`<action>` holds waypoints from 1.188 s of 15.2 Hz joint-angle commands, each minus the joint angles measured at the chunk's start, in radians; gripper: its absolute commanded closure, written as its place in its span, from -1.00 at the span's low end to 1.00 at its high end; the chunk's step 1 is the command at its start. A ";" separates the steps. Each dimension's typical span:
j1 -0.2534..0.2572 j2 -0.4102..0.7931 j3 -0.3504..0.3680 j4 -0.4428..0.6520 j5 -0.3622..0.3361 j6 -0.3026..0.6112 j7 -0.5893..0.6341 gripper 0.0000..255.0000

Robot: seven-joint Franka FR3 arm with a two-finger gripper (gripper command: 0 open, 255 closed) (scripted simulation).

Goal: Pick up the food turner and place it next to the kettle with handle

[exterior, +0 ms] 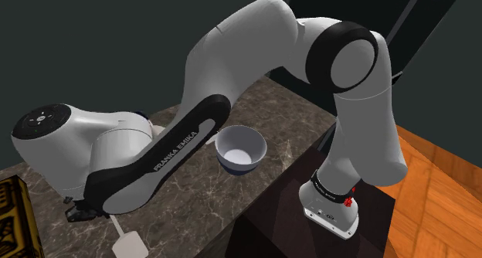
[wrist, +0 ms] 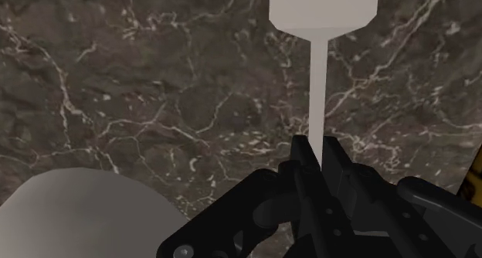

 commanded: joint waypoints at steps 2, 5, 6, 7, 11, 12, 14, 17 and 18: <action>0.004 0.024 -0.009 -0.006 -0.012 0.030 0.008 1.00; 0.010 0.050 -0.017 -0.007 -0.023 0.056 0.016 1.00; 0.013 0.062 -0.021 -0.007 -0.029 0.068 0.020 1.00; 0.013 0.062 -0.021 -0.008 -0.029 0.068 0.020 1.00; 0.013 0.062 -0.021 -0.007 -0.029 0.068 0.020 1.00; 0.013 0.062 -0.021 -0.007 -0.029 0.068 0.020 1.00; 0.013 0.062 -0.021 -0.007 -0.029 0.068 0.020 1.00; 0.013 0.062 -0.021 -0.007 -0.029 0.068 0.020 -1.00; 0.013 0.062 -0.021 -0.007 -0.029 0.068 0.020 -1.00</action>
